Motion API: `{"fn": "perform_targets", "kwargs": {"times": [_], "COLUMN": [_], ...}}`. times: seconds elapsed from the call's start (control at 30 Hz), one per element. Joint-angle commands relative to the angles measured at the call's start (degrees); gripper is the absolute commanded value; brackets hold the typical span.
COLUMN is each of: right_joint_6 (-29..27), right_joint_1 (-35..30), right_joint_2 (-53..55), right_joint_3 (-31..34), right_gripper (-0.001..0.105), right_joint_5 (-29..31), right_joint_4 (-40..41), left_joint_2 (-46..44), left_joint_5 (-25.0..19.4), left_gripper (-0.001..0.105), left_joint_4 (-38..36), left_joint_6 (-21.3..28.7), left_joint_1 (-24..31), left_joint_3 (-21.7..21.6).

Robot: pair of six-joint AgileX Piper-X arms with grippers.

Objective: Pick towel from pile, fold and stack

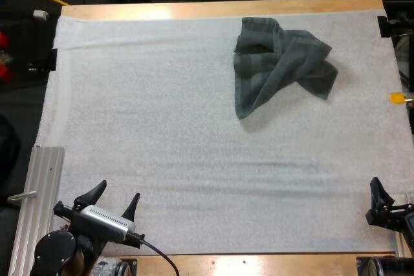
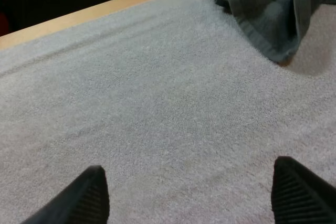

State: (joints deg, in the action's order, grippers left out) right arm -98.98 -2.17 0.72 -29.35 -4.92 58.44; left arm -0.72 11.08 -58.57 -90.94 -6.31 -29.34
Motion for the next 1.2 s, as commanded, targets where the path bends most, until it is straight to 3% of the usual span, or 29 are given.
{"fn": "perform_targets", "kwargs": {"times": [0.0, 0.17, 0.33, 0.53, 0.7, 0.87, 1.17], "right_joint_6": [-0.21, -0.19, -0.19, -0.19, -0.19, 0.23, 3.83], "right_joint_1": [-0.24, -0.24, -0.24, -0.24, -0.24, -0.24, -0.15], "right_joint_2": [2.24, 1.09, -2.83, -9.36, -14.33, -18.20, -27.07], "right_joint_3": [-0.54, -3.42, -9.09, -15.41, -19.86, -22.51, -23.84], "right_gripper": [0.081, 0.078, 0.076, 0.075, 0.075, 0.075, 0.075], "right_joint_5": [-0.06, -0.39, -2.71, -9.59, -18.13, -25.36, -30.54], "right_joint_4": [-0.43, 0.81, 1.96, 3.94, 3.93, 3.93, -0.98], "left_joint_2": [-7.37, -4.89, -1.01, 4.08, 8.54, 11.80, 13.63], "left_joint_5": [-0.60, -0.34, 3.88, 6.83, 7.01, 7.14, 9.40], "left_gripper": [0.062, 0.062, 0.062, 0.062, 0.062, 0.062, 0.062], "left_joint_4": [1.10, 1.53, 1.53, 2.24, 2.26, 2.26, 2.26], "left_joint_6": [-0.44, -1.31, -3.07, -4.31, -4.32, -4.09, -4.09], "left_joint_1": [-0.20, -0.20, -0.20, -0.96, -5.30, -6.80, -6.79], "left_joint_3": [0.03, -0.45, -3.47, -9.18, -12.95, -14.98, -15.55]}}
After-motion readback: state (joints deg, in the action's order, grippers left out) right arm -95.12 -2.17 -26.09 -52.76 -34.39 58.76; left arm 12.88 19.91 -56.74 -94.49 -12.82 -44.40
